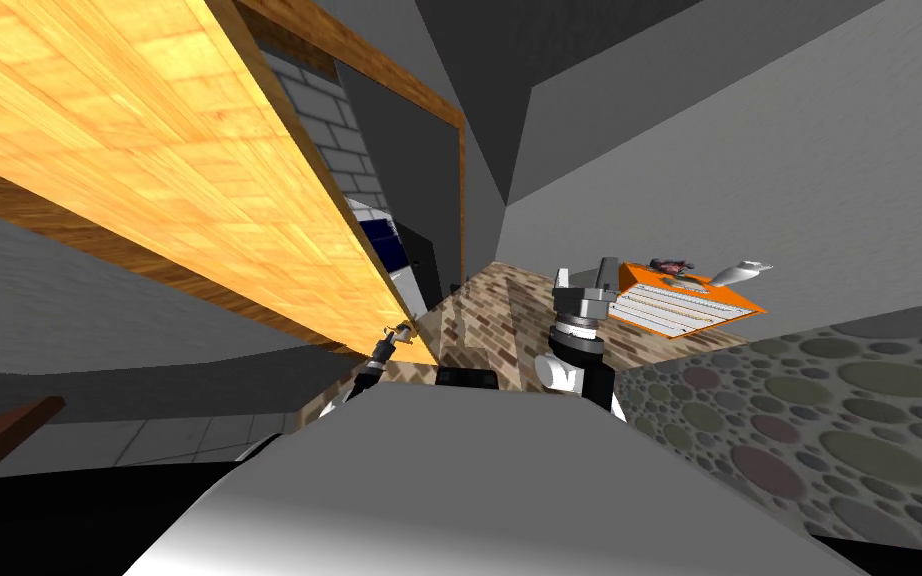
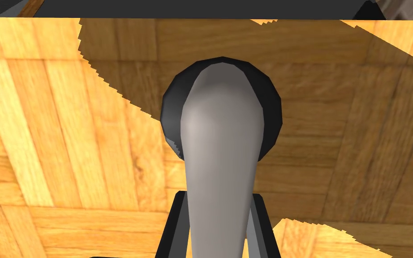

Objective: Pull the door open

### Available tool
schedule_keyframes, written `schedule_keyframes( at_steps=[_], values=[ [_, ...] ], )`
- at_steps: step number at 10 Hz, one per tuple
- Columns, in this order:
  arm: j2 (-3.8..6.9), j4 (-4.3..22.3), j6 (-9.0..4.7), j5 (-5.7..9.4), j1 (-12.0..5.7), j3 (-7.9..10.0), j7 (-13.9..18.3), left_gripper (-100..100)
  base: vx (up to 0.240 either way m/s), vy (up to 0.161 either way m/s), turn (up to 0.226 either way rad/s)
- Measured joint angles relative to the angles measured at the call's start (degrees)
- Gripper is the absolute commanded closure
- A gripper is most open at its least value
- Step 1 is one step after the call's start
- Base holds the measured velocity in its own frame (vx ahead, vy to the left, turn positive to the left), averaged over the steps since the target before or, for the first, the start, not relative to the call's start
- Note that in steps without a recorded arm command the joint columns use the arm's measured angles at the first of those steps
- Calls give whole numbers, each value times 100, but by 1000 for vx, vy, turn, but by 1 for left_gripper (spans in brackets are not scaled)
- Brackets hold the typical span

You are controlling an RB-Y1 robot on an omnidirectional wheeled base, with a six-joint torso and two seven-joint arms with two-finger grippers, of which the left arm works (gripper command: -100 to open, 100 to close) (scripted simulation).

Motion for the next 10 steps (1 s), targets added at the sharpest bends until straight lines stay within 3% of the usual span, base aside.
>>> schedule_keyframes(
  at_steps=[2,3,4,6,7,8,10],
  values=[
    [-97,-79,131,-54,-76,59,-63,100,-187,62,-149],
    [-116,5,157,-83,-194,75,-66,100,-211,60,-124],
    [-122,-122,272,-109,-188,96,-61,100,-208,87,-103],
    [-209,6,316,-165,-343,117,-106,100,-139,48,-37],
    [-237,49,322,-179,-369,113,-116,100,-26,14,9],
    [-249,-78,375,-181,-278,115,-133,100,-92,58,-104],
    [-292,-111,471,-217,-354,151,-150,100,-111,68,-85]
  ],
)
